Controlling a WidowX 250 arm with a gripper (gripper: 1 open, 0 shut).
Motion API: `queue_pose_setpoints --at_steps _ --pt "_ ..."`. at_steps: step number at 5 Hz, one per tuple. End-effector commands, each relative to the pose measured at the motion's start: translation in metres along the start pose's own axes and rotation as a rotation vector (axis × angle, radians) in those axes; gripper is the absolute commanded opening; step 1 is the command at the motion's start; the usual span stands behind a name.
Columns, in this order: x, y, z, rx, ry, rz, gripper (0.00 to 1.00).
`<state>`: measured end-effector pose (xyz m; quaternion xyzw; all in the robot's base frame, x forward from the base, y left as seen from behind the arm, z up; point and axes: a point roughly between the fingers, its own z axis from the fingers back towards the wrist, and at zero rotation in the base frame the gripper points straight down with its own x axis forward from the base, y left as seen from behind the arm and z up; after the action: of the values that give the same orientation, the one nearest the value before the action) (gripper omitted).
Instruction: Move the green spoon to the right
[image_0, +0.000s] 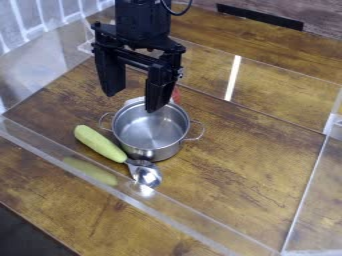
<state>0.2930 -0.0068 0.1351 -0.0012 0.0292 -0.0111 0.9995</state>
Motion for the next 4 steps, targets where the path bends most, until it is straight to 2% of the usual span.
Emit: queue_pose_setpoints --at_steps 1,2,3,4 --pt "0.000 -0.004 -0.009 -0.001 0.028 -0.056 1.00" --pt "-0.007 -0.004 -0.020 -0.004 0.047 -0.081 1.00" --pt "-0.007 0.009 -0.025 0.011 0.028 -0.208 1.00" --pt "-0.007 0.019 -0.027 0.022 0.010 -0.299 1.00"
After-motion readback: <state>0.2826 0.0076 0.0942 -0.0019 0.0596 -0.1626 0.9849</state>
